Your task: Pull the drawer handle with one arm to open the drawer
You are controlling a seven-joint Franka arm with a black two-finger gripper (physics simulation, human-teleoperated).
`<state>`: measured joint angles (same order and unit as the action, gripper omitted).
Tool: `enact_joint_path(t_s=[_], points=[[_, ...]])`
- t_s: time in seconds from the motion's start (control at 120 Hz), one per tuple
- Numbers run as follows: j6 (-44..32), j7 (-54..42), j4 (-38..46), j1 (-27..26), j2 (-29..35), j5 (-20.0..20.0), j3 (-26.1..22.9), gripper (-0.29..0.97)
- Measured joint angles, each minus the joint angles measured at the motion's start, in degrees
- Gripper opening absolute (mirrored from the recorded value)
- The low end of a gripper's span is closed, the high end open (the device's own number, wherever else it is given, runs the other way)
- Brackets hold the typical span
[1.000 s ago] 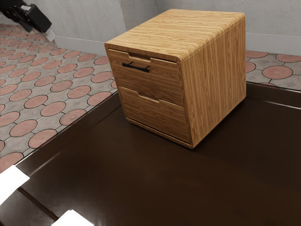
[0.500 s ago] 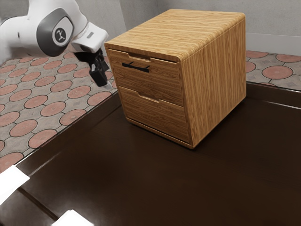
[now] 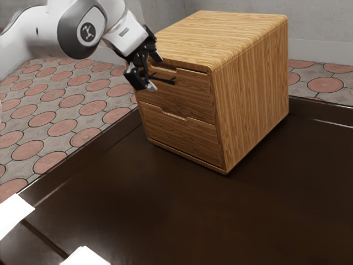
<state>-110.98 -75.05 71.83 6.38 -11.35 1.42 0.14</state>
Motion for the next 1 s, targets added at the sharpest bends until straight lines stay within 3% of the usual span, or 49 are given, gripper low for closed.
enact_joint_path(t_s=[0.658, 0.767, 0.833, 0.908, 0.95, 1.0], points=[[0.21, -7.78, 1.15, 2.34, -2.95, -1.07, 0.52, 0.66], [0.96, -8.43, 2.86, 2.17, -2.99, -1.18, 0.96, 0.73], [2.13, -8.77, 6.68, 0.71, 1.06, -1.2, 3.14, 0.56], [3.48, -9.12, 14.76, -1.12, 10.5, -1.31, 6.27, 0.33], [4.92, -9.21, 17.85, -2.35, 17.61, -1.53, 8.15, 0.39], [7.54, -8.48, 16.4, 0.65, 25.17, -1.96, 6.15, 0.46]])
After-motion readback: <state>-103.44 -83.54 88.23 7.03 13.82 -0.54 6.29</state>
